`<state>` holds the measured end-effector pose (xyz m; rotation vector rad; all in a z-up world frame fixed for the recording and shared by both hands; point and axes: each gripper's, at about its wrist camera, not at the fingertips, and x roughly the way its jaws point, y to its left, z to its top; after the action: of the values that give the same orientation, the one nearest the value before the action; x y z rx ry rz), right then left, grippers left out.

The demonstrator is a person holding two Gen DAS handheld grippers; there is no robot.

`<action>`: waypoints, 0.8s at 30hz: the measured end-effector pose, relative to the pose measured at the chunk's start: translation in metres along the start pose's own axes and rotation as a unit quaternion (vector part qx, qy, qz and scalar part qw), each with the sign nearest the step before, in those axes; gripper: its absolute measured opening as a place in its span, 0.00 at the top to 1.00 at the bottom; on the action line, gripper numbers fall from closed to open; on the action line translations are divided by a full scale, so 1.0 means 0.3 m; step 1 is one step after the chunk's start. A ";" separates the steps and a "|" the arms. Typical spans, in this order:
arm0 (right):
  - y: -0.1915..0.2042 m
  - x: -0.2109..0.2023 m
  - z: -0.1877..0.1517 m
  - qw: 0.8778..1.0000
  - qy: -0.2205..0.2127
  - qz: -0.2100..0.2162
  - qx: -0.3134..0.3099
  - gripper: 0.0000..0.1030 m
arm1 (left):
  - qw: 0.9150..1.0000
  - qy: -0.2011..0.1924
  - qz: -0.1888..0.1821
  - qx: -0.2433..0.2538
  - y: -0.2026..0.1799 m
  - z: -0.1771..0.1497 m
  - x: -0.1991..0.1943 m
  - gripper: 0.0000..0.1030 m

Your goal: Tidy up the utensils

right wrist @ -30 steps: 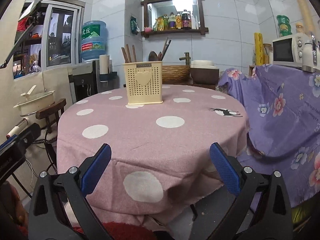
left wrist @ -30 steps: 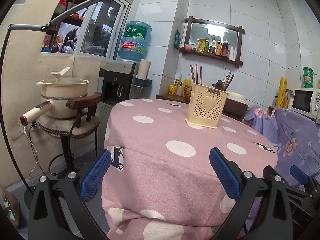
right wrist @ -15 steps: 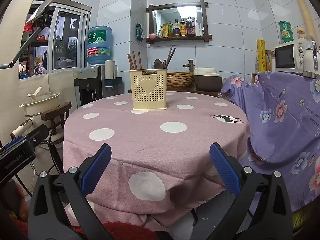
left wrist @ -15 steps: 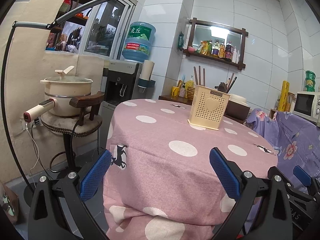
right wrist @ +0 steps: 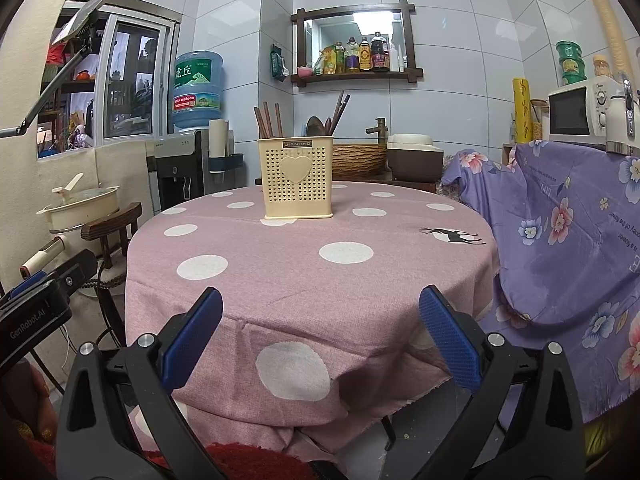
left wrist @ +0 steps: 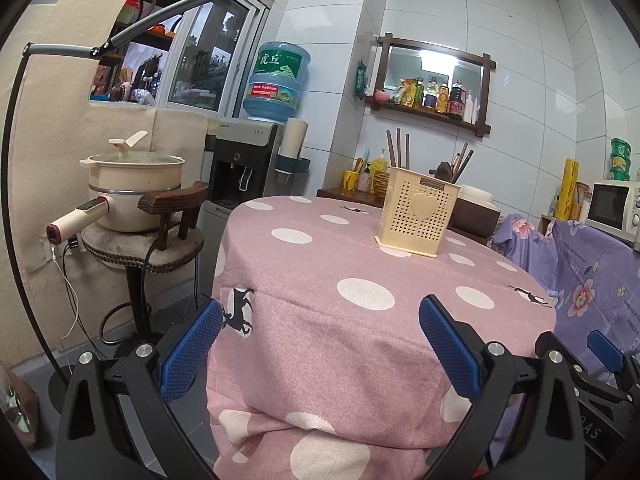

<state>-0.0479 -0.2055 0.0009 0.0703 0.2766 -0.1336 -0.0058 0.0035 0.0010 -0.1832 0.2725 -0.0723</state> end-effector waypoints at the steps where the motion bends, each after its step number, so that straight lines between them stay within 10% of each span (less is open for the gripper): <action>1: 0.001 0.000 -0.001 1.000 0.000 -0.001 0.000 0.06 | 1.000 0.001 -0.001 0.000 0.002 -0.004 0.000 0.05; 24: 0.001 -0.004 -0.009 1.000 0.001 -0.002 0.001 0.06 | 1.000 0.009 0.002 0.005 0.010 -0.013 0.000 0.05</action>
<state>-0.0495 -0.2048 -0.0013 0.0715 0.2786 -0.1374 -0.0067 0.0059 -0.0032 -0.1723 0.2907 -0.0718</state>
